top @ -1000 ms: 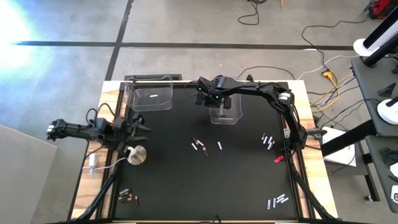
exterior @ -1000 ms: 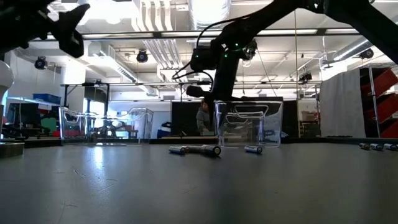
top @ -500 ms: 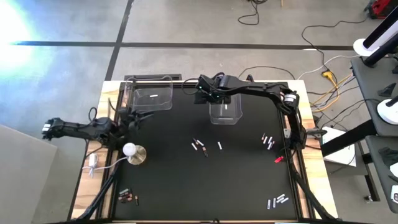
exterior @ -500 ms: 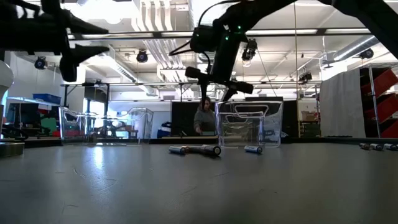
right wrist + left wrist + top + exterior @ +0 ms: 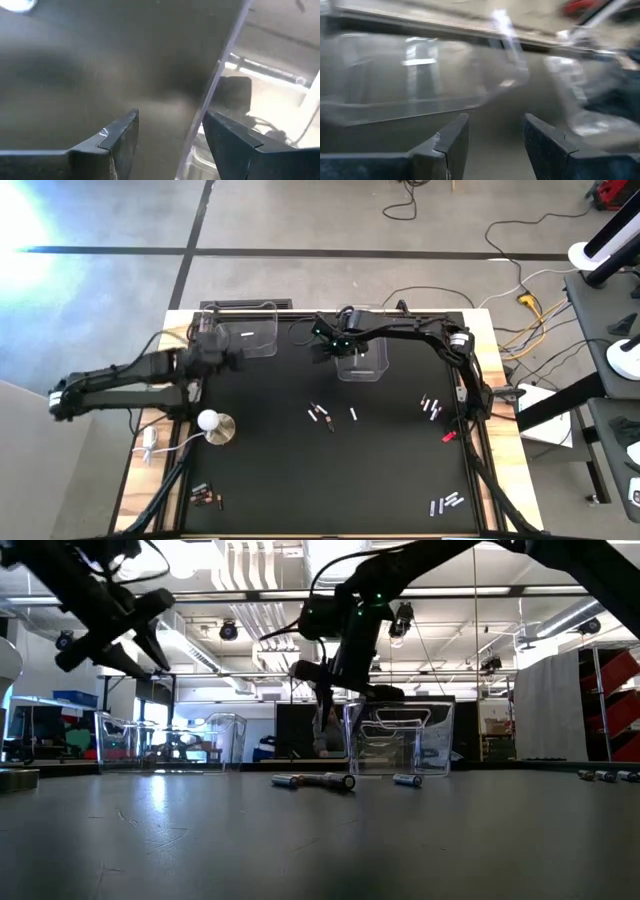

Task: Sort batteries
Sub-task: Move the right transparent bin to the top middle

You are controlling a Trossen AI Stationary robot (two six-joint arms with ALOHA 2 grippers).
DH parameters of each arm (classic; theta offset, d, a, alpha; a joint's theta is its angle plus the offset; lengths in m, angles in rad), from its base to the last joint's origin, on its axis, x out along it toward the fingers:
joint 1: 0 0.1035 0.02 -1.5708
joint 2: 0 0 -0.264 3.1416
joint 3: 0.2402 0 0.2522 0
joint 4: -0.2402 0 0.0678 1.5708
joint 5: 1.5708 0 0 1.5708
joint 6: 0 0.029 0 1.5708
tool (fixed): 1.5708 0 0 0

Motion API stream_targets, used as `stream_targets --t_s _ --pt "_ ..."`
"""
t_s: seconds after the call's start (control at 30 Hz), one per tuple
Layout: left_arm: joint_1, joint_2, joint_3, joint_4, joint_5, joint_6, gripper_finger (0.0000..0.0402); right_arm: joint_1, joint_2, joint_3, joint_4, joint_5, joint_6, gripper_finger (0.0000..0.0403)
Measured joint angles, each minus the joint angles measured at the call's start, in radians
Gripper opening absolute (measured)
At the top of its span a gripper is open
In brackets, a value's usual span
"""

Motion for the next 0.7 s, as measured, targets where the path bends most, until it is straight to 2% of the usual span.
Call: stream_targets --t_s 0.2,0.3,0.47,0.6,0.7 --pt "0.24 0.179 0.146 0.001 0.219 0.104 0.0164 -0.003 -0.046 0.014 -0.02 0.002 -0.083 0.0212" --pt "0.306 0.279 0.209 0.0 0.273 0.114 0.0164 -0.003 -0.11 0.021 -0.033 0.009 -0.169 0.0215" --pt "0.34 0.469 0.324 0.003 0.288 0.147 0.0167 0.004 -0.259 0.016 -0.058 0.022 -0.308 0.0216" --pt "0.34 0.611 0.419 -0.003 0.322 0.11 0.0185 0.032 -0.363 0.005 -0.108 0.129 -0.349 0.0215" --pt "0.34 0.715 0.489 -0.001 0.328 0.141 0.0204 0.059 -0.431 -0.005 -0.156 0.221 -0.355 0.0215"
